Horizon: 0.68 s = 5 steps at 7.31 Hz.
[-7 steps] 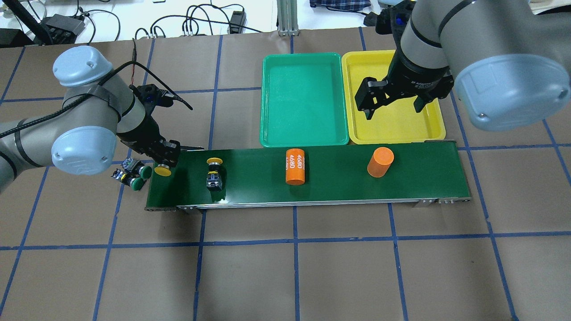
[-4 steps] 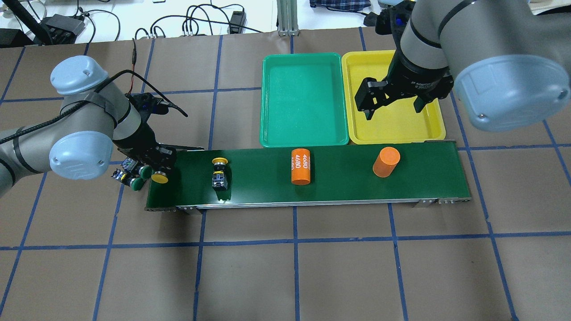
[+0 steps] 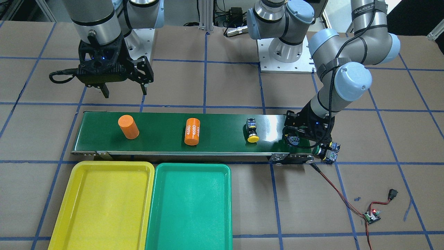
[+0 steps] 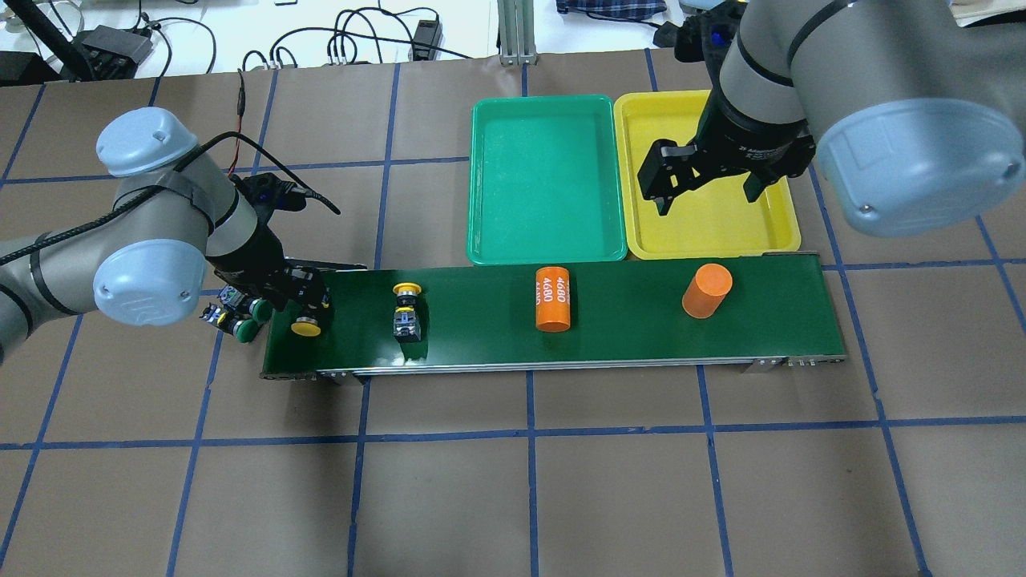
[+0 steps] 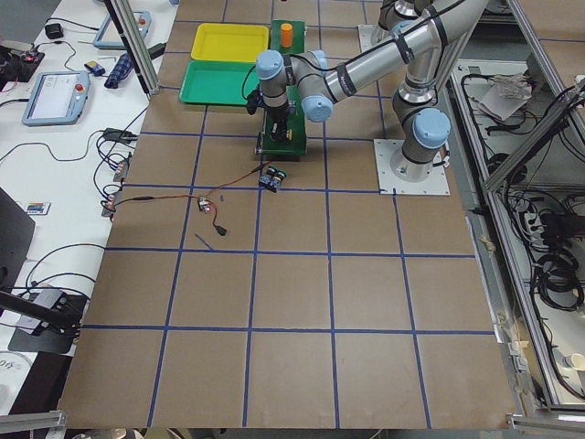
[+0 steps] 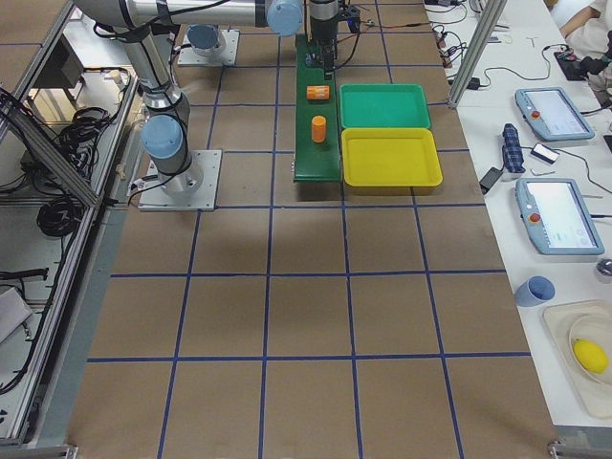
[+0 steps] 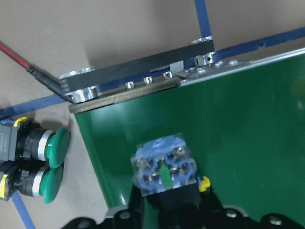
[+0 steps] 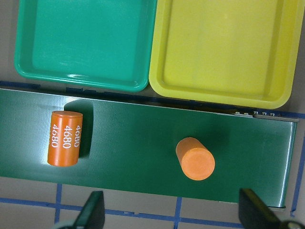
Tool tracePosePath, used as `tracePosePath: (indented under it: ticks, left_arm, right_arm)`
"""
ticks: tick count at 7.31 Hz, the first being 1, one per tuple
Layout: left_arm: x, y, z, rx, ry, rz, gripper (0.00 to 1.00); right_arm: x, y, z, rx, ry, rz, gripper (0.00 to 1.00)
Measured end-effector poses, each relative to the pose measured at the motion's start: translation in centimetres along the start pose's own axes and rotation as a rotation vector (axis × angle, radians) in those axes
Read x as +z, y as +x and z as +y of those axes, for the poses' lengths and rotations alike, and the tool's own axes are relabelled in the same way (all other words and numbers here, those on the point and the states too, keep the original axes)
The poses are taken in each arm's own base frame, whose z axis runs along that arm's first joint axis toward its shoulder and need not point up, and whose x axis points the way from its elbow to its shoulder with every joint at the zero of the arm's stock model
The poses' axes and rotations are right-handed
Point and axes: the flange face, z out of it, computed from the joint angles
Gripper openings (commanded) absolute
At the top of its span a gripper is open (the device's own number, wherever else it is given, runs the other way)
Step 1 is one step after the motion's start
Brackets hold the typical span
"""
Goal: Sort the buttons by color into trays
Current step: 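Place the switch on the belt and release it, then move the left gripper back and grasp a yellow push-button switch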
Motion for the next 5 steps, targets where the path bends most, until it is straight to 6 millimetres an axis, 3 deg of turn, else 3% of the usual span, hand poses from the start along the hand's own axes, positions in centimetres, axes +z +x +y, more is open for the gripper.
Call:
tracePosePath:
  ticks: [2,3,5]
  left_arm:
    - [-2.0,0.1,-0.3,-0.001,0.04,-0.004,1.0]
    - [-3.7,-1.0,-0.8,-0.017,0.069,-0.019,1.0]
    - [-6.4,-7.8,-1.6,-0.137,0.12,-0.041,1.0]
  right_arm:
    - [0.0,-0.1,0.0,-0.004,0.001,-0.001,1.0]
    - [0.0,-0.2,0.1,-0.006,0.001,-0.001,1.0]
    - [0.0,-0.3,0.1,-0.008,0.001,-0.001,1.0]
